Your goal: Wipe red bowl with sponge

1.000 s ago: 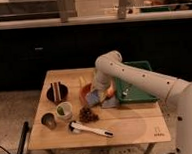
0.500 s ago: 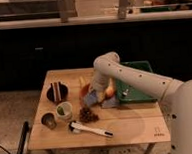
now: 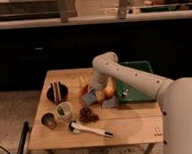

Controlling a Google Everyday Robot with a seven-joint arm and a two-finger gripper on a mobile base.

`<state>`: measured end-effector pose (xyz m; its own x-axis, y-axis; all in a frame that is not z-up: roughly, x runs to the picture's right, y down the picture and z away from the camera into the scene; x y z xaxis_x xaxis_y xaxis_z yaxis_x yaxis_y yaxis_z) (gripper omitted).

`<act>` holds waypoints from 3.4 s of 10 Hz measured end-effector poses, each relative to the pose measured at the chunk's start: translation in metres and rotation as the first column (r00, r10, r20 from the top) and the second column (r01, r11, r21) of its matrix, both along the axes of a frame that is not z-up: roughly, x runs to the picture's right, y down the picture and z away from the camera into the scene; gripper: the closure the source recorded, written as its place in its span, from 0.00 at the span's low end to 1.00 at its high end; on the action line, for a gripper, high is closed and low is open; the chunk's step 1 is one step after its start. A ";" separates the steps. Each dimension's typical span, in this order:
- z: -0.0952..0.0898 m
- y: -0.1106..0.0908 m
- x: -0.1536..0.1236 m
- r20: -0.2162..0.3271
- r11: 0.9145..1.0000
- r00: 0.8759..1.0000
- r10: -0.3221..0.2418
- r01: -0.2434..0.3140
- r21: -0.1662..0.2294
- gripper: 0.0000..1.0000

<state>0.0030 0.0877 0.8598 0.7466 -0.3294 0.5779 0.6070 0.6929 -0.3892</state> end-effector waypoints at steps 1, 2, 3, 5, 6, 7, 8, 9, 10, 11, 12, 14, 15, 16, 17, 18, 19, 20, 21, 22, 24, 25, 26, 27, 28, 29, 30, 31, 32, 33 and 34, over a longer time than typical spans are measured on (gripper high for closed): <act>0.006 -0.002 0.001 -0.008 1.000 1.000 -0.001 0.001 -0.006 1.00; 0.009 -0.004 0.002 -0.014 1.000 1.000 0.000 0.000 -0.007 1.00; 0.012 -0.008 0.004 -0.023 1.000 1.000 0.002 -0.002 -0.004 1.00; 0.014 -0.016 0.011 -0.048 1.000 0.999 0.010 -0.010 0.006 1.00; 0.015 -0.020 0.015 -0.061 1.000 0.998 0.016 -0.016 0.013 1.00; 0.015 -0.025 0.019 -0.074 1.000 0.997 0.024 -0.023 0.021 1.00; 0.017 -0.030 0.023 -0.085 0.999 0.996 0.034 -0.032 0.033 1.00; 0.020 -0.038 0.028 -0.097 0.998 0.994 0.048 -0.043 0.046 1.00; 0.026 -0.047 0.033 -0.110 0.997 0.992 0.062 -0.056 0.057 1.00; 0.032 -0.056 0.034 -0.117 0.996 0.991 0.068 -0.061 0.067 1.00; 0.038 -0.063 0.033 -0.121 0.995 0.990 0.071 -0.063 0.074 1.00; 0.050 -0.071 0.032 -0.125 0.995 0.990 0.071 -0.062 0.073 1.00; 0.055 -0.071 0.029 -0.123 0.996 0.990 0.065 -0.057 0.066 1.00; 0.059 -0.069 0.021 -0.114 0.997 0.992 0.052 -0.045 0.057 1.00; 0.064 -0.066 0.011 -0.101 0.999 0.994 0.032 -0.027 0.046 1.00; 0.068 -0.061 -0.002 -0.084 1.000 0.996 0.006 -0.003 0.030 1.00; 0.073 -0.053 -0.019 -0.061 1.000 0.998 -0.026 0.027 0.014 1.00; 0.073 -0.048 -0.030 -0.041 0.999 0.998 -0.045 0.045 0.003 1.00; 0.072 -0.041 -0.032 -0.027 0.998 0.998 -0.065 0.065 -0.009 1.00; 0.068 -0.036 -0.032 -0.018 0.997 0.997 -0.078 0.077 -0.017 1.00; 0.057 -0.026 -0.021 -0.013 0.996 0.996 -0.088 0.088 -0.028 1.00; 0.051 -0.024 -0.012 -0.018 0.996 0.996 -0.083 0.082 -0.028 1.00; 0.047 -0.022 -0.002 -0.027 0.997 0.997 -0.075 0.074 -0.033 1.00; 0.044 -0.019 0.005 -0.036 0.997 0.997 -0.070 0.069 -0.037 1.00; 0.042 -0.018 0.011 -0.047 0.997 0.997 -0.065 0.063 -0.042 1.00; 0.041 -0.018 0.020 -0.062 0.998 0.997 -0.055 0.052 -0.044 1.00; 0.040 -0.019 0.031 -0.084 0.998 0.996 -0.044 0.040 -0.045 1.00; 0.042 -0.024 0.036 -0.099 0.999 0.995 -0.032 0.029 -0.038 1.00; 0.043 -0.028 0.038 -0.107 0.999 0.994 -0.026 0.023 -0.032 1.00; 0.048 -0.037 0.039 -0.121 1.000 0.993 -0.014 0.012 -0.020 1.00; 0.051 -0.043 0.040 -0.129 1.000 0.992 -0.007 0.005 -0.011 1.00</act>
